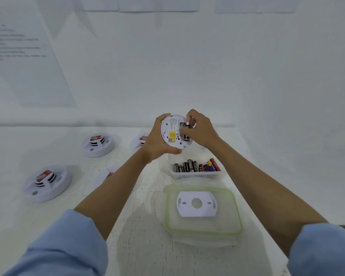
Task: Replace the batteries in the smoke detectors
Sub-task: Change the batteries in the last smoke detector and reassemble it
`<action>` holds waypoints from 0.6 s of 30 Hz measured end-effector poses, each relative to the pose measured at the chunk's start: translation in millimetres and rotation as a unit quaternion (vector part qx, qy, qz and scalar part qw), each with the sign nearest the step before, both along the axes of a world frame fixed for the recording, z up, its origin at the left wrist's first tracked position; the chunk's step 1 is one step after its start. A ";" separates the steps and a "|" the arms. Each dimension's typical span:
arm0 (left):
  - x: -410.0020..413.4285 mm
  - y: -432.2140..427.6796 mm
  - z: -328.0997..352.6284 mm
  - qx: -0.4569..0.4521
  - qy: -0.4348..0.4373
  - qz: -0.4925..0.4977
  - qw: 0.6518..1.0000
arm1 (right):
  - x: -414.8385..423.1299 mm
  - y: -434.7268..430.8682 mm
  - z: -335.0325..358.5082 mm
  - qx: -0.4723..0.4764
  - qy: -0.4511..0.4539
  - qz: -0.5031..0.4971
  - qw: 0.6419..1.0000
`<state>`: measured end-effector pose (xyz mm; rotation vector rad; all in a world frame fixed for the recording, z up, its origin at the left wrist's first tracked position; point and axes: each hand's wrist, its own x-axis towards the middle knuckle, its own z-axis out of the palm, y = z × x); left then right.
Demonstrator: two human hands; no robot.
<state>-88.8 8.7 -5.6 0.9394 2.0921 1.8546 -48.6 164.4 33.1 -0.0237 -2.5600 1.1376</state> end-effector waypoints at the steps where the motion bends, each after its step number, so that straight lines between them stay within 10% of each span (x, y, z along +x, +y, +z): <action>1: -0.2 -0.6 -0.3 0.001 0.001 0.001 1.000 | 0.8 0.5 1.0 0.000 0.014 -0.004 1.000; 8: -5.6 -1.0 8.6 -0.002 0.013 0.017 1.000 | 6.5 4.1 16.5 -0.118 0.099 -0.071 0.986; 14: -13.3 -5.1 10.2 -0.002 0.017 0.038 0.999 | 18.5 28.9 25.6 -0.009 -0.306 0.015 0.952; 18: -16.9 -2.3 11.0 -0.001 0.013 0.035 0.999 | 18.2 26.4 17.5 0.073 -0.370 0.050 0.925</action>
